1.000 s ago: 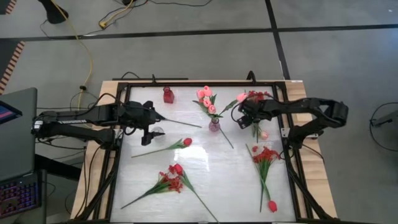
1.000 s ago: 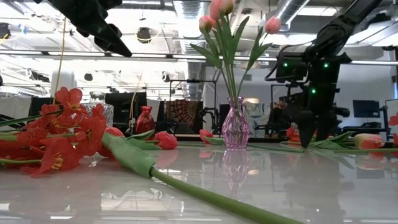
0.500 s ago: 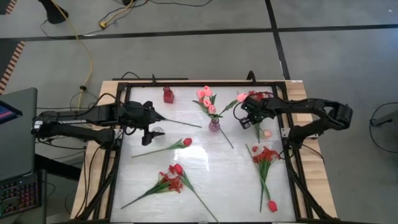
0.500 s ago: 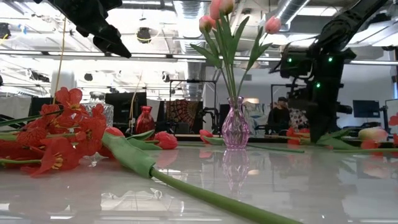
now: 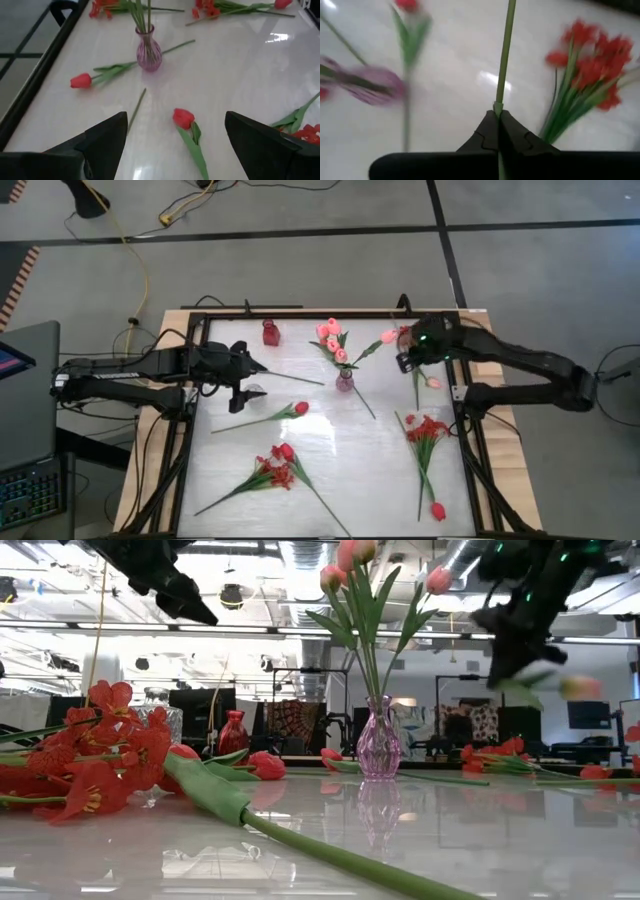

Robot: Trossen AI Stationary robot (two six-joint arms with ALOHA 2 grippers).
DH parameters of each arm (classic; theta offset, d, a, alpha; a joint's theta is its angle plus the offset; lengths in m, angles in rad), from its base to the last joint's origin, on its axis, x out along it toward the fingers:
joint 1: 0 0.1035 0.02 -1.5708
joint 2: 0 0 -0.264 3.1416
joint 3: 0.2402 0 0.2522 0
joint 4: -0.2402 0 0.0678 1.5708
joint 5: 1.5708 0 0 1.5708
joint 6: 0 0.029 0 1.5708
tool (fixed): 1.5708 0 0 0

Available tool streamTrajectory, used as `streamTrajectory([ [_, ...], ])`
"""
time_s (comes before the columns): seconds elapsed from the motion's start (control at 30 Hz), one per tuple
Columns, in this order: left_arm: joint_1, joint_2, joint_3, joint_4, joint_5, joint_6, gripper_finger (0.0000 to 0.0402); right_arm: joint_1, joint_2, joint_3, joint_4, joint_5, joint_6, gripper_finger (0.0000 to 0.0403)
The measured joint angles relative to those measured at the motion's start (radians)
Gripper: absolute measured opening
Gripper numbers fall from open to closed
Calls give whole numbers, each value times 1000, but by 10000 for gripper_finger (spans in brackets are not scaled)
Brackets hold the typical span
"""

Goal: Sort flowers into vase by color
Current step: Put the pink tulip into the purple vase

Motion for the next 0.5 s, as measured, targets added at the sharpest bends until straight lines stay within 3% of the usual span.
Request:
streamTrajectory([
  [0.33, -29, 0, 82, 10, -17, 60, 323, -12, -219, 119, 28, 87, 6, 28],
  [0.5, -60, 0, 150, 12, -28, 60, 323, -7, -311, 143, 156, 82, -55, 28],
])
